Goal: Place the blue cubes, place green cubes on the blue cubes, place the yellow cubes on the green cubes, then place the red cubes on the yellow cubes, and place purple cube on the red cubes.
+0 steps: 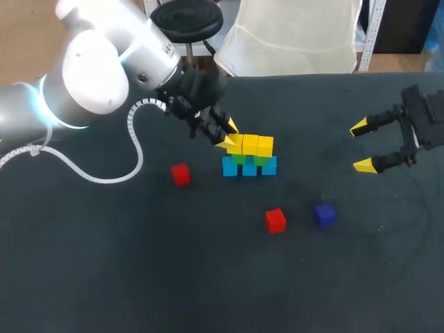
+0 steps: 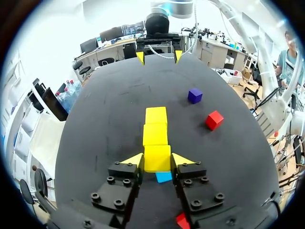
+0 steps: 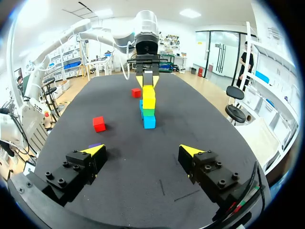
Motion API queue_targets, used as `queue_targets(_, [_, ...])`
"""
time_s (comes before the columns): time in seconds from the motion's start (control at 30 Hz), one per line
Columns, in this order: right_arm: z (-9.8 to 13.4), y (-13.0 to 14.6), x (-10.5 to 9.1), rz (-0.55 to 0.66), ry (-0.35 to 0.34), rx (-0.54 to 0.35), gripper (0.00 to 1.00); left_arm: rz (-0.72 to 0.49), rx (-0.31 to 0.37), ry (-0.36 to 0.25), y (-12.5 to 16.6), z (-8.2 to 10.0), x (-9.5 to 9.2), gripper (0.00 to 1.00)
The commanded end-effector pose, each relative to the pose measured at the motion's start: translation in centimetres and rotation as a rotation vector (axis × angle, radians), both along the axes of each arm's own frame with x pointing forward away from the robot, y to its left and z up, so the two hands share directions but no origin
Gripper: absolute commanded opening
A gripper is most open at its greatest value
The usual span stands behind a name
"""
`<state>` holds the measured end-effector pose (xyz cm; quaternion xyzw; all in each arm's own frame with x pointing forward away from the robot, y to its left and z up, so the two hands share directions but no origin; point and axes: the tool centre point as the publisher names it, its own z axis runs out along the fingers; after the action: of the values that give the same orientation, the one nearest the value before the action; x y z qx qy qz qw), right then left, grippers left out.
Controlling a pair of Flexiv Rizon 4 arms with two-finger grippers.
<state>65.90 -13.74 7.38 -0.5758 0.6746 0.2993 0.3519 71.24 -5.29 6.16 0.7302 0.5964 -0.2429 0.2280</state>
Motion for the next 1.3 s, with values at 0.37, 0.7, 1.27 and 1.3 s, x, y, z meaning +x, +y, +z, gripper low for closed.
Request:
queue_targets(0.37, [-0.1,0.0,0.1,0.002,0.000,0.002,1.00,-0.004,0.007,0.004,0.1,0.1,0.5,0.93])
queue_targets(0.7, [-0.1,0.0,0.1,0.002,0.000,0.002,1.00,0.016,-0.004,0.005,1.1,0.5,0.5,1.00])
queue_targets(1.27, [-0.1,0.0,0.1,0.002,0.000,0.002,1.00,0.303,-0.028,0.032,10.8,0.6,-1.7,1.00])
queue_targets(1.3, [-0.1,0.0,0.1,0.002,0.000,0.002,1.00,0.301,-0.030,0.032,10.9,0.6,-1.9,1.00])
